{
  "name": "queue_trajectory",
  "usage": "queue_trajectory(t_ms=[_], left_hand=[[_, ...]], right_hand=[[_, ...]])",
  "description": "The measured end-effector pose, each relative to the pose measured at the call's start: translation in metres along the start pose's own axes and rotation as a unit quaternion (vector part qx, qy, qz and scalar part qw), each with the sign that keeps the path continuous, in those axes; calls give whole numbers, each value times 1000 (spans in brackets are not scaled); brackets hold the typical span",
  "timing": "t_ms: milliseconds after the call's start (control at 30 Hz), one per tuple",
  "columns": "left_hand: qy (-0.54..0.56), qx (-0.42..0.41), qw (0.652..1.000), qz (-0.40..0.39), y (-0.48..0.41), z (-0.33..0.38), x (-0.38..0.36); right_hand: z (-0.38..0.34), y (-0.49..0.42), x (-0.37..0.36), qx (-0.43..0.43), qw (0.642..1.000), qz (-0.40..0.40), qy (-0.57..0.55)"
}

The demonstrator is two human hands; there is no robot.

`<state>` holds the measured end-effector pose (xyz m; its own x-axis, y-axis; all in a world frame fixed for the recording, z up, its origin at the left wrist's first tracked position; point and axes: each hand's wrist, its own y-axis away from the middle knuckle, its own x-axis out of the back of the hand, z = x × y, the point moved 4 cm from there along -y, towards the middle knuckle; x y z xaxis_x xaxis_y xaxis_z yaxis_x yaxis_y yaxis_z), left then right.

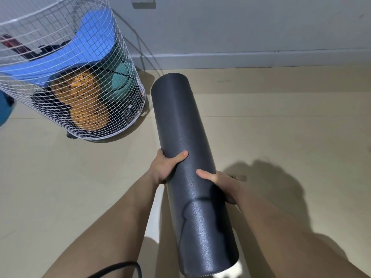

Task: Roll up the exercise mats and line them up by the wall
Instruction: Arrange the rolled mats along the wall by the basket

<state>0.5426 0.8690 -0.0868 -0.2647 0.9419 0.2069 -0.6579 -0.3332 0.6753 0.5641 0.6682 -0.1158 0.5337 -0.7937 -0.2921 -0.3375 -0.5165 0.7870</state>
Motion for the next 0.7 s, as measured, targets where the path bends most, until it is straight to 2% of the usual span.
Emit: queue_trajectory(t_ms=[100, 233, 300, 333, 367, 400, 433, 467, 500, 567, 600, 633, 700], left_hand=[[-6, 10, 1000, 12, -2, -2, 1], [-13, 11, 1000, -8, 5, 1, -5], [-103, -13, 995, 4, 10, 12, -14], [-212, -72, 973, 50, 9, 24, -19], [-344, -172, 916, 117, 13, 44, -28], [-455, -288, 828, 157, 20, 68, -44], [-536, -375, 742, 147, 25, 88, -63], [-601, -411, 678, 98, 25, 104, -83], [-650, -405, 642, 36, 18, 116, -99], [-714, -319, 617, -89, -5, 128, -128], [-732, -254, 615, -149, -15, 126, -142], [-729, -194, 624, -203, -21, 121, -153], [-681, -131, 675, -253, -27, 109, -168]], right_hand=[[1, -1, -4, 14, 1000, 11, 7], [-20, 11, 9, 36, 993, 70, 83], [-42, 25, 31, 32, 982, 88, 162], [-56, 33, 46, 33, 971, 94, 218], [-69, 42, 61, 33, 951, 107, 287], [-81, 50, 75, 31, 925, 116, 359], [-92, 58, 87, 24, 899, 116, 422], [-100, 64, 99, 15, 878, 107, 466], [-106, 68, 109, 3, 862, 94, 498], [-114, 75, 126, -18, 835, 68, 546], [-114, 77, 131, -25, 820, 60, 568], [-114, 78, 135, -29, 805, 61, 589], [-114, 76, 142, -24, 784, 83, 614]])
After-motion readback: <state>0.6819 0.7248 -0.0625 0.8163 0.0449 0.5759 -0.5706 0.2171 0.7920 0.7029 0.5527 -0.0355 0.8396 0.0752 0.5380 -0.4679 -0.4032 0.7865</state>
